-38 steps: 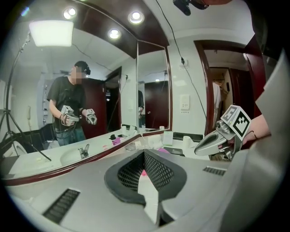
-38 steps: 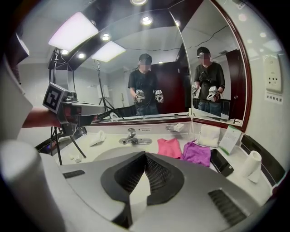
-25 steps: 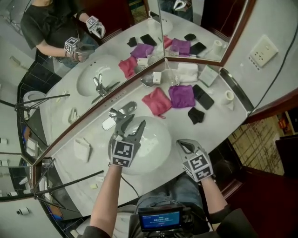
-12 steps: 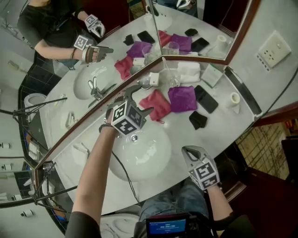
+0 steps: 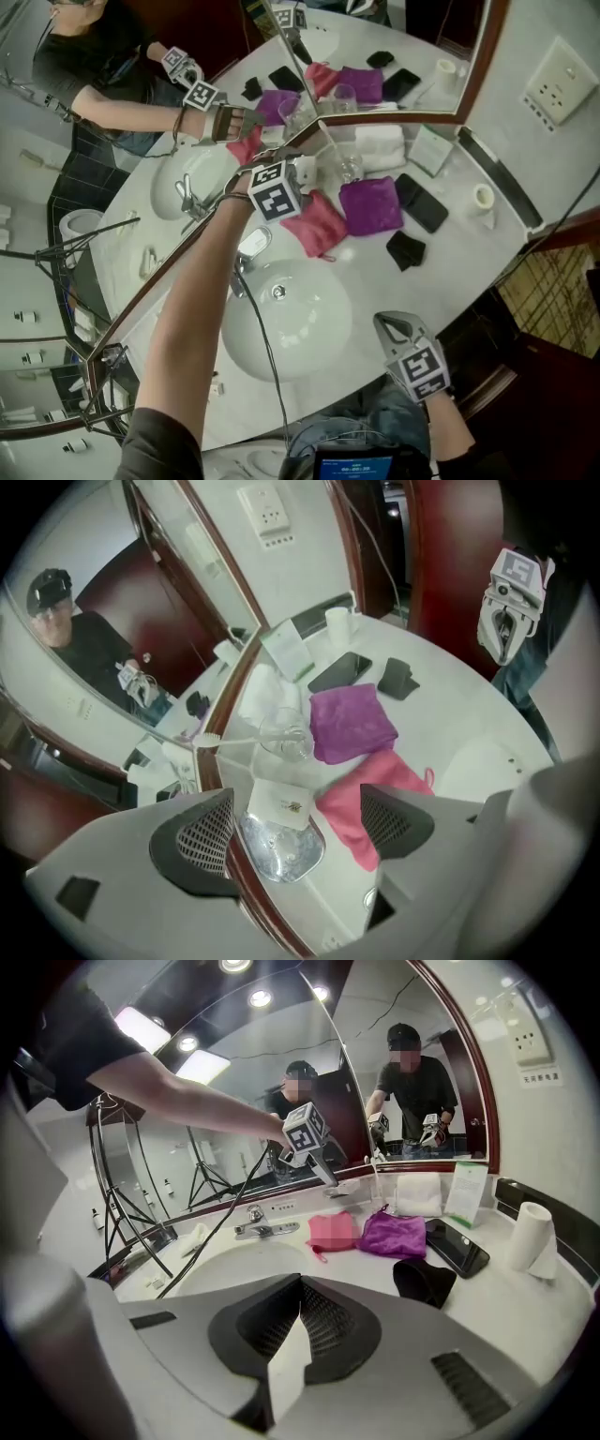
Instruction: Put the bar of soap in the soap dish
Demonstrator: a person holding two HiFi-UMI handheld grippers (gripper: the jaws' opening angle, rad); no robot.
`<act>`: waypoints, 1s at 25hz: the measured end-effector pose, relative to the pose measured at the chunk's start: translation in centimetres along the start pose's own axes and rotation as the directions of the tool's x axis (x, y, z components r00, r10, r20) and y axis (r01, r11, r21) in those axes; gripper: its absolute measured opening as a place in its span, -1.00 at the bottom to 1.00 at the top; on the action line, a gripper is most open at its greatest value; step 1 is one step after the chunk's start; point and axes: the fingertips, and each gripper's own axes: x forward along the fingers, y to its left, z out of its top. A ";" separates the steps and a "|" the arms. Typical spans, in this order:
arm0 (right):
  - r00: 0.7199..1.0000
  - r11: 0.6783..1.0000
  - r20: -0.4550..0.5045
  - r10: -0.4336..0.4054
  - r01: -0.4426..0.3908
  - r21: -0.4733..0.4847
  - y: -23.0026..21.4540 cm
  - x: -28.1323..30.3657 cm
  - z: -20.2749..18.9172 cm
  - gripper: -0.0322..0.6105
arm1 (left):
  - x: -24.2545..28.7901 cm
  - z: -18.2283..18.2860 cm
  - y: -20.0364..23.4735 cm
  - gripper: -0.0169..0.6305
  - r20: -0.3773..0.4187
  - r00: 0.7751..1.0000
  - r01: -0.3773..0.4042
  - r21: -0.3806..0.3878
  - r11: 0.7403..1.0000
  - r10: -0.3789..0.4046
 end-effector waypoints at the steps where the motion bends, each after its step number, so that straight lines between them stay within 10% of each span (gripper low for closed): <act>1: 1.000 1.000 -0.001 -0.003 0.003 0.009 -0.3 0.0 -0.3 -0.85 | 0.6 -0.1 0.2 0.36 -0.010 1.000 0.007 0.005 1.000 -0.007; 25: 0.999 0.995 -0.002 -0.049 0.049 0.090 -3.0 -0.7 -2.3 -0.85 | 5.9 -1.2 2.3 0.04 -0.043 0.999 -0.004 -0.093 0.996 0.000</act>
